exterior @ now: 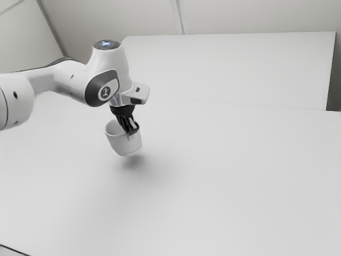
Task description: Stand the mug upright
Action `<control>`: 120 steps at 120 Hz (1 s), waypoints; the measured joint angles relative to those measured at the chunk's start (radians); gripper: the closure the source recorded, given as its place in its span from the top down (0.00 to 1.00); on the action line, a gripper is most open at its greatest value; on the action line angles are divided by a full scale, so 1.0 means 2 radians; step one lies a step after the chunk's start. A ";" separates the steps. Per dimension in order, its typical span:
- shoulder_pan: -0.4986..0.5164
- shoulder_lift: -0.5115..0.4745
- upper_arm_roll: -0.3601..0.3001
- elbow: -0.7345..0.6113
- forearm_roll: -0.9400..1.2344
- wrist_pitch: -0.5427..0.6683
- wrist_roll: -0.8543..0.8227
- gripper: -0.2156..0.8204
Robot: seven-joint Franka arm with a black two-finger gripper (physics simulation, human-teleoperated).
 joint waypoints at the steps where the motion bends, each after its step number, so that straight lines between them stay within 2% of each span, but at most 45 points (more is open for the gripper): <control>1: -0.001 0.000 -0.001 -0.001 0.002 0.001 -0.003 0.03; 13: -0.013 0.007 -0.006 -0.004 0.016 0.008 -0.043 0.03; 52: 0.006 0.036 -0.024 -0.004 0.021 0.032 -0.145 0.03; 120: 0.002 0.066 -0.037 0.001 0.008 0.053 -0.246 0.05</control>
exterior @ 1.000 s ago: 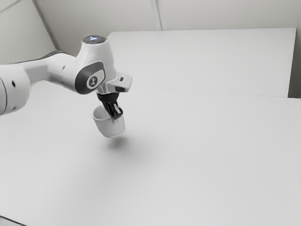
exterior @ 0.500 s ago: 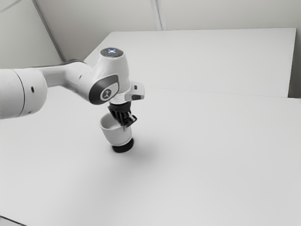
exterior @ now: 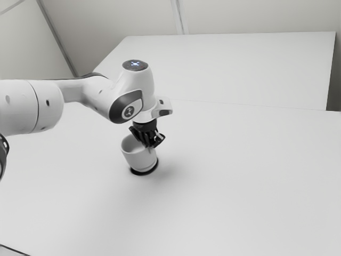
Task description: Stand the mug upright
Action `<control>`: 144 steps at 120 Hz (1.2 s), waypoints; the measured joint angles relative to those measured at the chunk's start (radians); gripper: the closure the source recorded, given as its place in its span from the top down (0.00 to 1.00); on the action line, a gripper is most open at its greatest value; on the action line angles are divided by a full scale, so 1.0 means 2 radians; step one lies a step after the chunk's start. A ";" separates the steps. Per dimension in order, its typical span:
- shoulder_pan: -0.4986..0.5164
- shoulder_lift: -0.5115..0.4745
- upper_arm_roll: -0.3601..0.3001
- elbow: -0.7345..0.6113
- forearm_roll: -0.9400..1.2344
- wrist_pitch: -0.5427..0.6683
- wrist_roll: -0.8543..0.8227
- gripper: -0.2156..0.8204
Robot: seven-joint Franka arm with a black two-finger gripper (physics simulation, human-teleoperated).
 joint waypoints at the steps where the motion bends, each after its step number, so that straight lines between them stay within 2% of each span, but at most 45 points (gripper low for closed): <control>1: 0.000 0.000 0.000 0.000 0.000 0.000 -0.001 0.05; 12: 0.000 0.000 -0.001 0.000 -0.005 0.001 -0.010 0.14; 36: 0.000 -0.005 0.000 -0.001 -0.014 0.001 -0.025 0.50; 56: 0.000 -0.038 -0.001 -0.002 -0.017 -0.001 -0.034 0.66; 70: 0.001 -0.051 -0.003 0.005 -0.019 -0.005 -0.037 0.72; 86: 0.018 -0.028 0.000 0.114 -0.090 -0.058 -0.005 0.75; 104: 0.043 -0.038 0.018 0.194 -0.127 -0.113 0.045 0.77; 123: 0.043 -0.038 0.015 0.254 -0.122 -0.189 0.087 0.78; 135: 0.072 -0.041 -0.025 0.269 -0.112 -0.218 0.108 0.79; 144: 0.081 -0.044 -0.035 0.271 -0.106 -0.232 0.121 0.79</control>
